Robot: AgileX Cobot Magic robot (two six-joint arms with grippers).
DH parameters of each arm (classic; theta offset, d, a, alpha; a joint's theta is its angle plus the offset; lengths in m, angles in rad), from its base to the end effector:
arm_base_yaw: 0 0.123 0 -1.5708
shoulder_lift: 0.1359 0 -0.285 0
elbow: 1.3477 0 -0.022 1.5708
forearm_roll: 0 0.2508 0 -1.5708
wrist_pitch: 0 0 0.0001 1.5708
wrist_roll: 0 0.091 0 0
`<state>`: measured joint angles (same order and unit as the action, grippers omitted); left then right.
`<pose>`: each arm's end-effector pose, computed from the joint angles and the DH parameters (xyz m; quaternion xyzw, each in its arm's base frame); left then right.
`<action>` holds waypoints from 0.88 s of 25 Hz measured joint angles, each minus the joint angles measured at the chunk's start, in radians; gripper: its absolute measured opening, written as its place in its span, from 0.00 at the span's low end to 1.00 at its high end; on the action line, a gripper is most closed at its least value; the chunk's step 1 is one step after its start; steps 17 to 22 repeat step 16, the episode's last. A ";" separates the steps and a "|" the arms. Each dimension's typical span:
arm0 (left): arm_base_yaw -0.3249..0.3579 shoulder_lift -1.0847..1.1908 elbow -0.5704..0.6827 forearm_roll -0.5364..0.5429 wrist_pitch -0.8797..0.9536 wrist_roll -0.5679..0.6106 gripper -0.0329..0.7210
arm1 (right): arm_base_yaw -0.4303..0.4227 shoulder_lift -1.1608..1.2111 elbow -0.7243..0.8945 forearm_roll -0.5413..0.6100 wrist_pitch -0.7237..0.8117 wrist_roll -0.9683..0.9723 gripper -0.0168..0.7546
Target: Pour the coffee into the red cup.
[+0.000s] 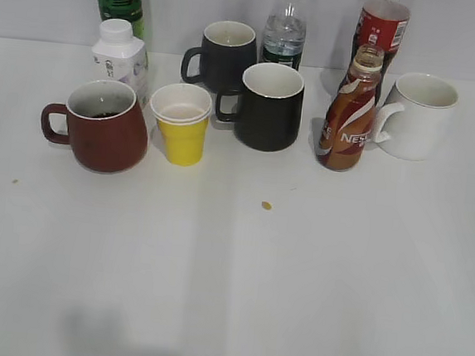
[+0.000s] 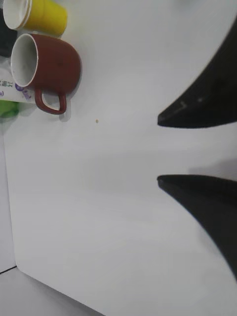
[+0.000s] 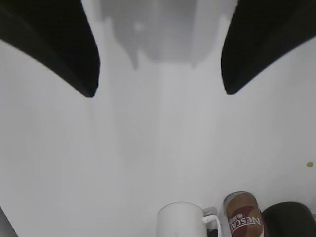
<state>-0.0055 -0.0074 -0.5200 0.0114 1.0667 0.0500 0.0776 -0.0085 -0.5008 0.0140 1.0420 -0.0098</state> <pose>-0.0086 0.0010 0.2823 0.0232 0.8473 0.0175 0.5304 -0.0056 0.0007 0.2790 -0.0372 0.8450 0.0251 0.5329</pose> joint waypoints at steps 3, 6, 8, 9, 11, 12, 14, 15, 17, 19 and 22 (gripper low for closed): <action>0.000 0.000 0.000 -0.002 0.000 0.000 0.38 | 0.000 0.000 0.000 0.000 0.000 0.001 0.77; 0.000 0.000 0.000 0.001 0.000 0.000 0.38 | 0.000 0.000 0.000 0.000 0.000 0.001 0.77; 0.000 0.000 0.000 0.001 0.000 0.000 0.38 | 0.000 0.000 0.000 0.000 -0.001 0.001 0.77; 0.000 0.000 0.000 0.001 0.000 0.000 0.38 | 0.000 0.000 0.000 0.000 -0.001 0.001 0.77; 0.000 0.000 0.000 0.002 0.000 0.000 0.38 | 0.000 0.000 0.000 0.000 -0.001 0.001 0.77; 0.000 0.000 0.000 0.002 0.000 0.000 0.38 | 0.000 0.000 0.000 0.000 -0.001 0.001 0.77; 0.000 0.000 0.000 0.002 0.000 0.000 0.38 | 0.000 0.000 0.000 0.000 -0.001 0.002 0.77; 0.000 0.000 0.000 0.002 0.000 0.000 0.38 | 0.000 0.000 0.000 0.000 -0.001 0.002 0.77; 0.000 0.000 0.000 0.002 0.000 0.000 0.38 | 0.000 0.000 0.000 0.000 -0.001 0.002 0.77; 0.000 0.000 0.000 0.002 0.000 0.000 0.38 | 0.000 0.000 0.000 0.000 -0.001 0.002 0.77; 0.000 0.000 0.000 0.002 0.000 0.000 0.38 | 0.000 0.000 0.000 0.000 -0.001 0.002 0.77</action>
